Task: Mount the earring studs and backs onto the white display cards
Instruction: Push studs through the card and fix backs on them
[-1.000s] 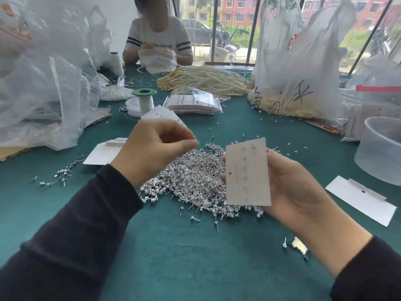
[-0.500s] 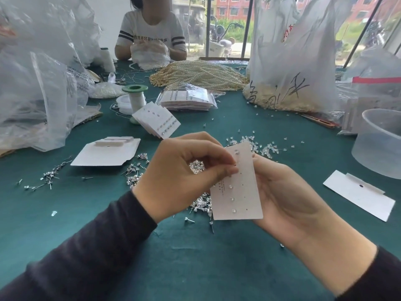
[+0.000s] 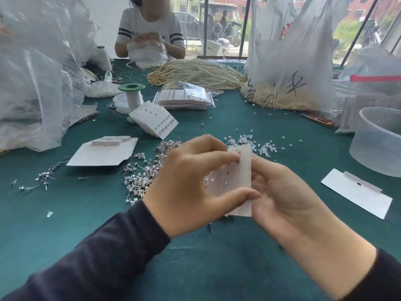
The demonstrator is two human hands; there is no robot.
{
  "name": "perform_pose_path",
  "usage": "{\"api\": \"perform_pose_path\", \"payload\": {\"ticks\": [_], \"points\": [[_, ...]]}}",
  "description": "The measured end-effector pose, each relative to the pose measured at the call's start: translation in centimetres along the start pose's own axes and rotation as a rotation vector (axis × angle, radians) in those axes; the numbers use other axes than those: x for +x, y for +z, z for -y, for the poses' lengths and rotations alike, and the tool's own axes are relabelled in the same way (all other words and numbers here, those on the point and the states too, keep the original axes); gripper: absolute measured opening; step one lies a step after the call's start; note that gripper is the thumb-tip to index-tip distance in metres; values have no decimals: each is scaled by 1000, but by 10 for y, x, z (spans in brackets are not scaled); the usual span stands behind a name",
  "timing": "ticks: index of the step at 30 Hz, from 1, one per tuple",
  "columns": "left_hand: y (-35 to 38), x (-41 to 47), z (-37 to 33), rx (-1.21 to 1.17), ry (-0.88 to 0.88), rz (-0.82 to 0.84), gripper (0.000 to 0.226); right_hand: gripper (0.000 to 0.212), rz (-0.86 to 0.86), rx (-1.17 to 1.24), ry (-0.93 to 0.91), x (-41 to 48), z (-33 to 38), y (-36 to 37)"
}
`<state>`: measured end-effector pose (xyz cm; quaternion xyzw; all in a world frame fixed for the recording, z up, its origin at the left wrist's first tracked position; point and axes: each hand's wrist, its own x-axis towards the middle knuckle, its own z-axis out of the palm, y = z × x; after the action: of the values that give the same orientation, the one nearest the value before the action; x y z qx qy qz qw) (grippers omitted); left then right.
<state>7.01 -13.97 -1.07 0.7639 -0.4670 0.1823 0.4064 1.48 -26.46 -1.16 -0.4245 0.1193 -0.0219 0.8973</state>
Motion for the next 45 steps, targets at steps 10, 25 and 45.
{"api": "perform_pose_path", "payload": {"ticks": [10,25,45], "points": [[-3,1,-5,29,-95,49,42,49,-34,44,-117,-1,1,1],[-8,11,19,-493,-708,-304,20,18,-205,-969,-736,7,24,-18],[-8,13,29,-1053,-1200,11,21,17,-360,-1620,-593,27,33,-50]]}}
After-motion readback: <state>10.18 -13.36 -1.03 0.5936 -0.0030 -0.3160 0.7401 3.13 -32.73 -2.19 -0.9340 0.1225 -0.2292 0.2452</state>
